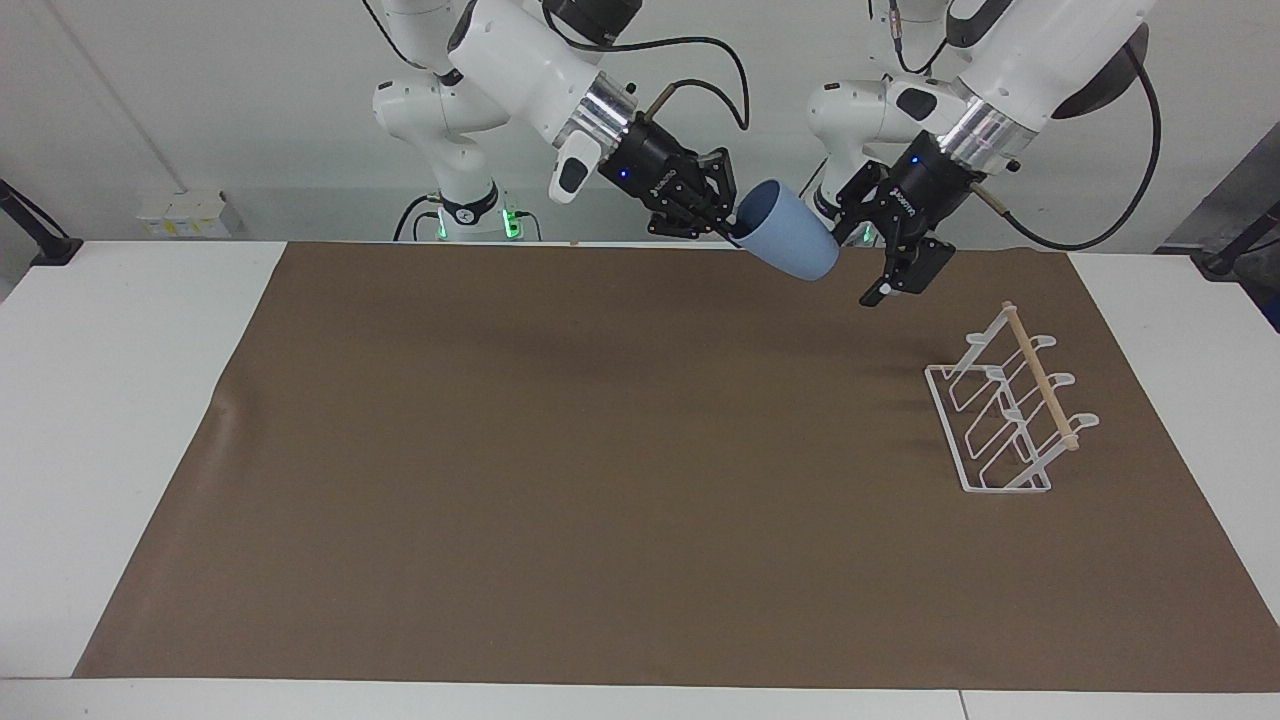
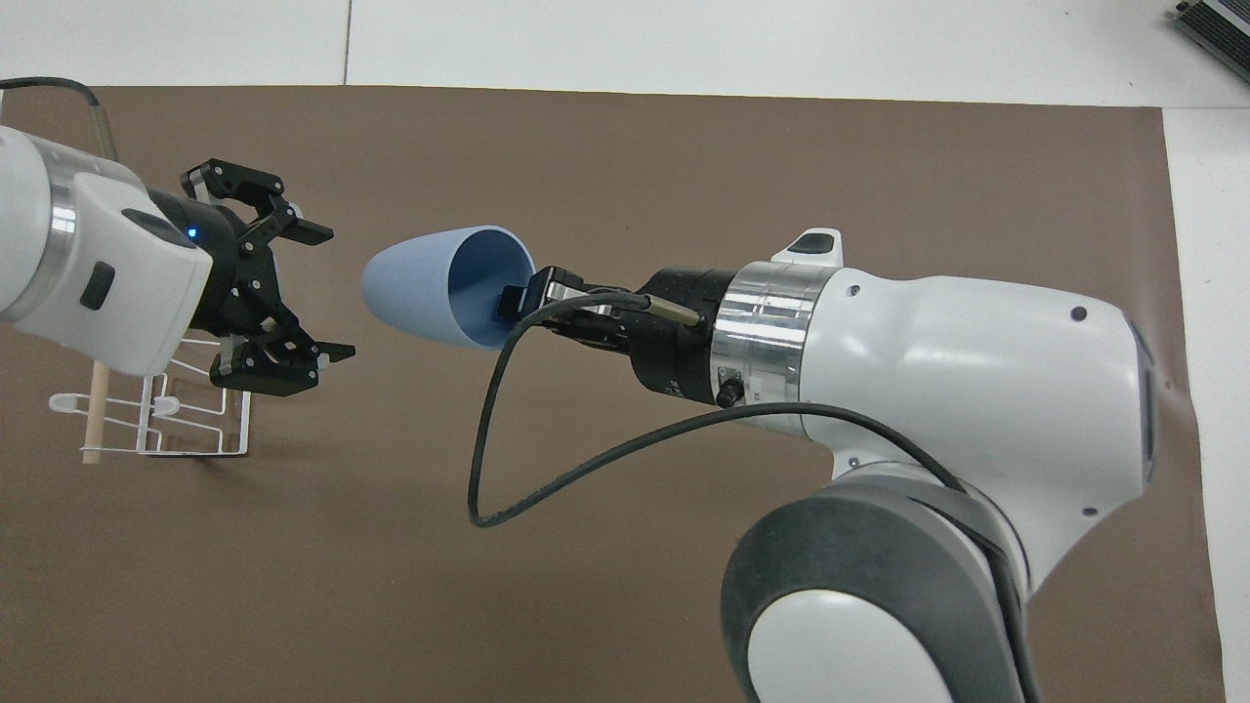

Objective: Hang cup on cup holder
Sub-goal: 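Hold the cup out while the left gripper reaches its bottom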

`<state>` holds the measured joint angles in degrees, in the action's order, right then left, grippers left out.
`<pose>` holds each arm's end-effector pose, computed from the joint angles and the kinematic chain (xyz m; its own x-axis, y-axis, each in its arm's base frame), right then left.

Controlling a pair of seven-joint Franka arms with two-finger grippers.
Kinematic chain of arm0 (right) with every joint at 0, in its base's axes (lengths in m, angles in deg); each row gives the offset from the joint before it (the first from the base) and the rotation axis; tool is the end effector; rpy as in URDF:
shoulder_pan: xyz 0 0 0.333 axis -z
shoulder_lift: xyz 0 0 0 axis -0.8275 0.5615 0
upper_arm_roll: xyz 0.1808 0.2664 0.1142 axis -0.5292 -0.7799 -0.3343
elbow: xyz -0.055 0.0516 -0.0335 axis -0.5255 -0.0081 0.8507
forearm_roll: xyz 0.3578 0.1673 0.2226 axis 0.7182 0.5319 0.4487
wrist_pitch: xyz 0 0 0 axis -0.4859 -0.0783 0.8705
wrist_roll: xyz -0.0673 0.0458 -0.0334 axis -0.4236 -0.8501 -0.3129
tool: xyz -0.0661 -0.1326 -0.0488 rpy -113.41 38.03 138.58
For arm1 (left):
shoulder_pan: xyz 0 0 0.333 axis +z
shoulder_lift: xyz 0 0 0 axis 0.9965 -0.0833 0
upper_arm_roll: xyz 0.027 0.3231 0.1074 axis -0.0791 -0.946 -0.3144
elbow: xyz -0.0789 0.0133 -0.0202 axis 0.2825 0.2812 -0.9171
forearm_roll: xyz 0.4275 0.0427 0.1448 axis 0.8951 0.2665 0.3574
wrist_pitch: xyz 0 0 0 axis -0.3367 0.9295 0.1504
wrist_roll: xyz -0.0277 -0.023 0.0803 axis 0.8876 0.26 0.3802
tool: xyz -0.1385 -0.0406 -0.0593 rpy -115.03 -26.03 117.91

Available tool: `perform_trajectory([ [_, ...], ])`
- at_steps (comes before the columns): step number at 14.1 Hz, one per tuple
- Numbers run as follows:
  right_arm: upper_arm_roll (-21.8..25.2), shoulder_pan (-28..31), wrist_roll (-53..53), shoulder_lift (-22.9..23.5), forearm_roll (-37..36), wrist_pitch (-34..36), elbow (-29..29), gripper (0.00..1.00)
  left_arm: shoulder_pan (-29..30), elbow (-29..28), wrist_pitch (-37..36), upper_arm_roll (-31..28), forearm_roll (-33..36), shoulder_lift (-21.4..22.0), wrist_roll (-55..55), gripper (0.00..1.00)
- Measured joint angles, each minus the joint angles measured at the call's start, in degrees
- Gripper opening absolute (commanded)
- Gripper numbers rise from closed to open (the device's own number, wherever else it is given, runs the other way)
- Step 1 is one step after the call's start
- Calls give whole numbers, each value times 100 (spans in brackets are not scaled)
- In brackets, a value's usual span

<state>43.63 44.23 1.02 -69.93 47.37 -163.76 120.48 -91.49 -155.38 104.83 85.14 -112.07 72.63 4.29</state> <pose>0.5775 0.4046 0.6028 0.9623 -0.2675 0.0496 -0.1093 -0.5472 -0.8299 0.6031 -0.2330 0.6355 0.1434 -0.8820 0.4490 -0.9836 -0.1772 -0.0339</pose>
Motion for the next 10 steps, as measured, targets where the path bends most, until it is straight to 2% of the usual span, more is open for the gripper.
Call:
perform_trajectory([
  [10, 18, 0, 0, 0, 0, -50, 0, 0, -29, 241, 30, 261, -90, 51, -17, 100],
])
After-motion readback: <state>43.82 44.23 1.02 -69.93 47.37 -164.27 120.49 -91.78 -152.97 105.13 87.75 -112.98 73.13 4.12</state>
